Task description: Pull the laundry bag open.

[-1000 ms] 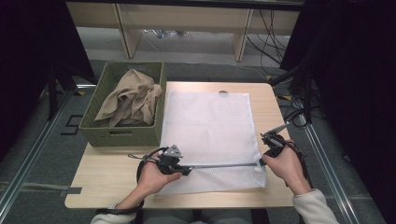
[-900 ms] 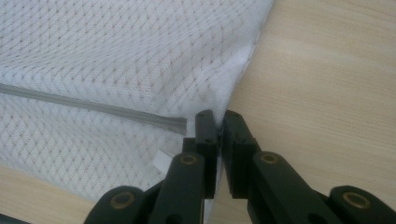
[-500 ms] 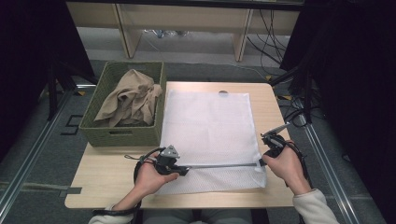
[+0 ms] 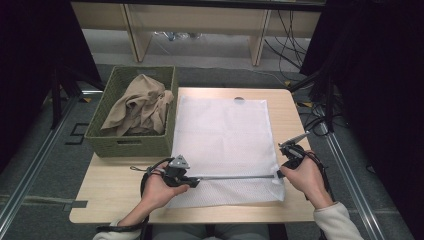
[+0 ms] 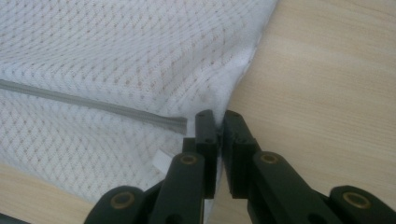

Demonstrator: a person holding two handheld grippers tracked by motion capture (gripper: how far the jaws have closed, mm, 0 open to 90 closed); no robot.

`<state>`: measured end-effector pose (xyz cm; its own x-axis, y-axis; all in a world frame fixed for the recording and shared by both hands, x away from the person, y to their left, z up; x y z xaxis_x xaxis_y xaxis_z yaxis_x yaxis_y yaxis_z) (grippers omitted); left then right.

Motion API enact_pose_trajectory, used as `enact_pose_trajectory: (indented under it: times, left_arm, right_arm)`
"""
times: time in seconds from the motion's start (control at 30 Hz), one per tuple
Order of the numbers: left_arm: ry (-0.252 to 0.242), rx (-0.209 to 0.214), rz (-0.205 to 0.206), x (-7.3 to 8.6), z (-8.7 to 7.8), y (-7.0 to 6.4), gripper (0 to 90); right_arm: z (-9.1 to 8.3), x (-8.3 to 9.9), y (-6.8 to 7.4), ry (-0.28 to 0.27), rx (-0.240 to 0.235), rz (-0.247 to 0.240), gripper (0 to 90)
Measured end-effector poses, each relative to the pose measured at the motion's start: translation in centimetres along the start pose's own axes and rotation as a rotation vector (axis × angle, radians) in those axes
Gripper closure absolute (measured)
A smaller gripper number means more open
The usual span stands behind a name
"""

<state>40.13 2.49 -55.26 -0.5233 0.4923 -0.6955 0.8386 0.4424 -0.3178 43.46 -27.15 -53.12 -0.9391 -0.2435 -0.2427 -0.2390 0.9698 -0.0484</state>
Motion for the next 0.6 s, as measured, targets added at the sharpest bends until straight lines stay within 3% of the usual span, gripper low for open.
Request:
enact_pose_trajectory:
  times: [0.07, 0.2, 0.3, 0.33, 0.37, 0.6]
  left_arm:
    - [-0.009, 0.006, 0.0, -0.1, 0.0, -0.09, 86.6]
    - [0.002, 0.002, 0.008, -0.01, -0.16, 0.04, 86.5]
    - [0.006, -0.008, -0.005, 0.11, -0.25, 0.13, 86.6]
    - [0.008, -0.009, -0.004, 0.14, -0.27, 0.15, 86.5]
    - [0.009, -0.01, -0.004, 0.17, -0.29, 0.17, 86.6]
    - [0.012, -0.001, 0.011, 0.2, -0.5, 0.21, 86.6]
  right_arm:
    - [-0.3, 0.35, 0.38, 0.042, -0.009, 0.048, 86.5]
    - [-0.17, -0.06, -0.12, -0.011, -0.006, -0.005, 86.5]
    - [-0.08, 0.02, -0.1, -0.006, -0.007, -0.003, 86.5]
    - [-0.29, 0.35, 0.23, 0.034, -0.015, 0.038, 86.5]
    - [-0.37, 0.36, 0.34, 0.037, -0.013, 0.058, 86.5]
    - [-0.39, 0.35, 0.24, 0.036, -0.011, 0.054, 86.5]
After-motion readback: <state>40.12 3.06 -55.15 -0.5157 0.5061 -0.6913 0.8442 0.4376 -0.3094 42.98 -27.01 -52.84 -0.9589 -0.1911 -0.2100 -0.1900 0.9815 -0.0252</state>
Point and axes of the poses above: each handheld gripper's, and its own axes: z roughly forward along the jaws, x roughly out of its underside, y roughly to its left, the point moved 10 cm from there along z, roughly forward along the jaws, and after that the axes turned 9 degrees about x, right-handed, at the moved point
